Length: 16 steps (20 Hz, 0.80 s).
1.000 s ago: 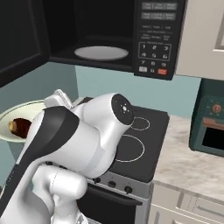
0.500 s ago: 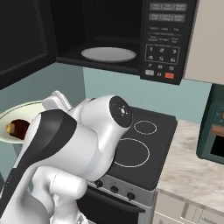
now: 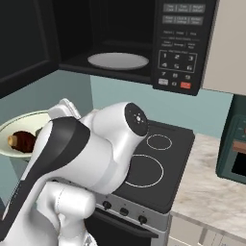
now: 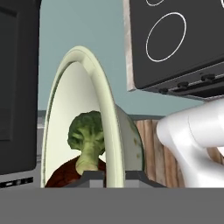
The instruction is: Place the bowl containing the broccoli and steak in the microwave. Close the microwave door and press the start button to microwave the meal.
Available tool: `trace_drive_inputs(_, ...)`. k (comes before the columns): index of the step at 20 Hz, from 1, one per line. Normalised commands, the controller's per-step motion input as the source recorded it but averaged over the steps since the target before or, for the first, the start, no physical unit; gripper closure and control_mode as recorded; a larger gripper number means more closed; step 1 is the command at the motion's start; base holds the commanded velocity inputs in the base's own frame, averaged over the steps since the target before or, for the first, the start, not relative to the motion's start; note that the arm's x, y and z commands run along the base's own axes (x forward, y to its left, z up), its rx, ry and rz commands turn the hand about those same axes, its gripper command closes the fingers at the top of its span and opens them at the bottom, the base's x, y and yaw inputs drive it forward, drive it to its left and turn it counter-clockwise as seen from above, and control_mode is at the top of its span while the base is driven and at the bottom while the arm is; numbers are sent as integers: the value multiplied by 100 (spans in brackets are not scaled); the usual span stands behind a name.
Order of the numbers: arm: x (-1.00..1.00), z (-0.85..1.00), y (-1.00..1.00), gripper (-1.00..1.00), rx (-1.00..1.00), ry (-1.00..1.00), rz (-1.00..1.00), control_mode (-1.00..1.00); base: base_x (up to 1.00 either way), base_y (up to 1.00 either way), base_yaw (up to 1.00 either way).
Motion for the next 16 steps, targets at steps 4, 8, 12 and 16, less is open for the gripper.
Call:
trace_drive_inputs(4,0,0,-3,100,1,0,2,-100,0,0,0)
trace_drive_inputs(8,0,0,-2,100,3,-1,0,-100,0,0,0)
trace_drive_inputs(12,0,49,0,100,3,-4,-3,-100,0,0,0)
trace_drive_inputs(16,0,65,0,100,-1,-3,-25,-100,0,0,0)
